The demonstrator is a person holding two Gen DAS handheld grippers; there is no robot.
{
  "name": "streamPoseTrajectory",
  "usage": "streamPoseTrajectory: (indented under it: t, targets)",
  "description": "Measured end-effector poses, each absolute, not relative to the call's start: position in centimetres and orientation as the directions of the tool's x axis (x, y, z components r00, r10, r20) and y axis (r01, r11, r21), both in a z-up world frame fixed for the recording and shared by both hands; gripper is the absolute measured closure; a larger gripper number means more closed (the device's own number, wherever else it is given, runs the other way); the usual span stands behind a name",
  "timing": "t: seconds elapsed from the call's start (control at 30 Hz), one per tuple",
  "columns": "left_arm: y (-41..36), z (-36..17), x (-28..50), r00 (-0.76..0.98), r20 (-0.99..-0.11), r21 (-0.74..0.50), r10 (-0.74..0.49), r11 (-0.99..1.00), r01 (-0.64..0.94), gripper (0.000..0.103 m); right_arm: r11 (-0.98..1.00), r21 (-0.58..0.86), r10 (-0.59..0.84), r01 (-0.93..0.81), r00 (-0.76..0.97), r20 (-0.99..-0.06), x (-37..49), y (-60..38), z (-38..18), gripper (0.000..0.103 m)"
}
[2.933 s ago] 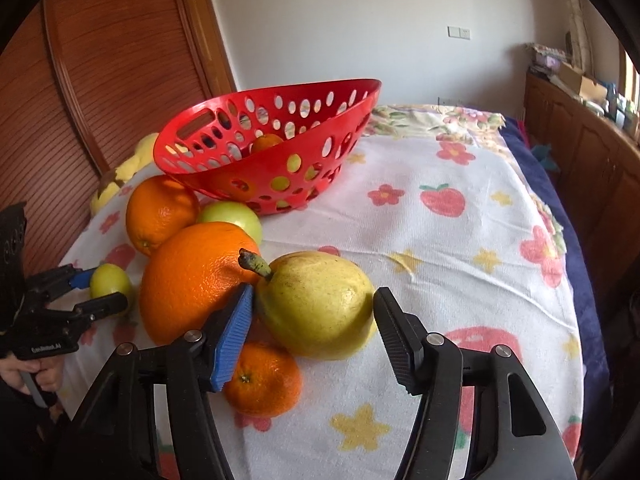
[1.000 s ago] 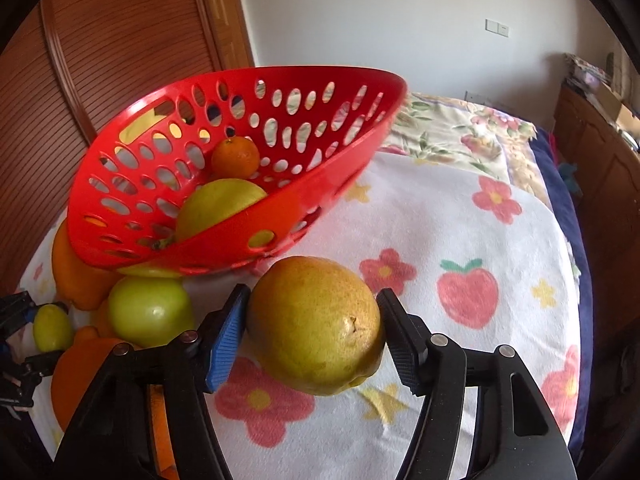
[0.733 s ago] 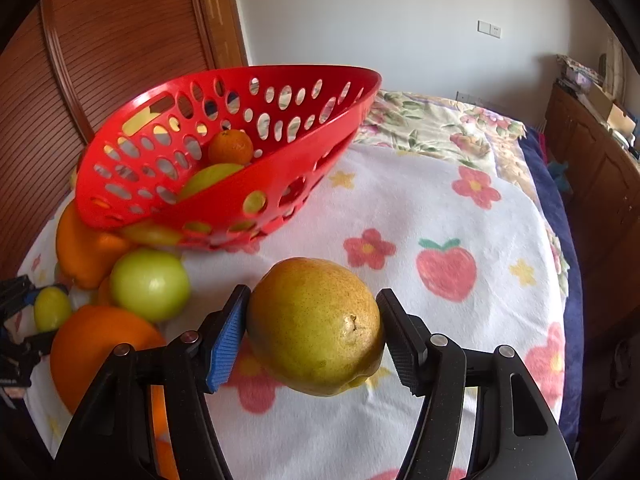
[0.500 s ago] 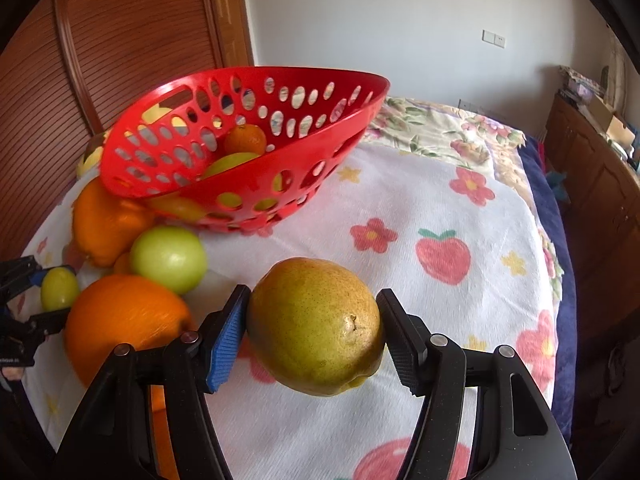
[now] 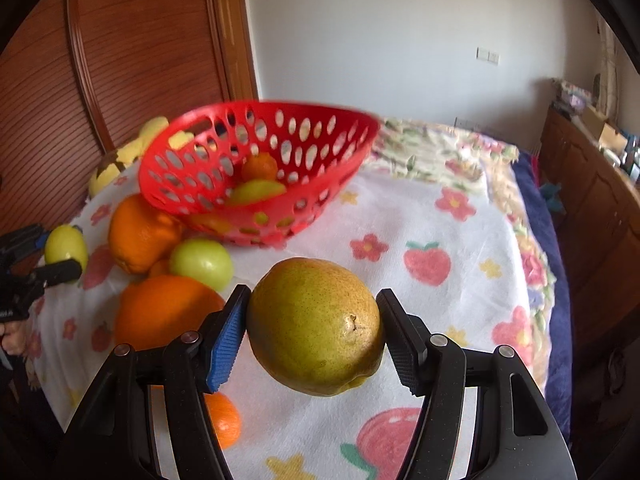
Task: Organize fruits
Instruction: 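Lower the lime and pear into the red basket and open both tools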
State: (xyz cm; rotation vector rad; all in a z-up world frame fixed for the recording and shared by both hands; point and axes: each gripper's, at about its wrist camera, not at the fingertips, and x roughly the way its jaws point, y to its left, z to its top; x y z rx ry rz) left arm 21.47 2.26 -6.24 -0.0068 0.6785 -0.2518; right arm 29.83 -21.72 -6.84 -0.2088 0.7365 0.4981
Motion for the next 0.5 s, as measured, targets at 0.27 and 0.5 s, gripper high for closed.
streamPoseTrajectory:
  t: [0.27,0.5]
  targets:
    - [2.1,-3.0,24.5,0.784,-0.57,-0.084,-0.247,0.966,0.243,0.047,0.845,-0.022,0.407,-0.534,0.67,-0.621,29.9,-20.5,-2.0,0.037]
    - [2.1,-2.5,27.5,0.782,-0.574,-0.075,-0.244,0.966,0.246,0.047,0.821,-0.049,0.427,-0.569,0.668,-0.61,32.7,-18.6,-0.1,0.037]
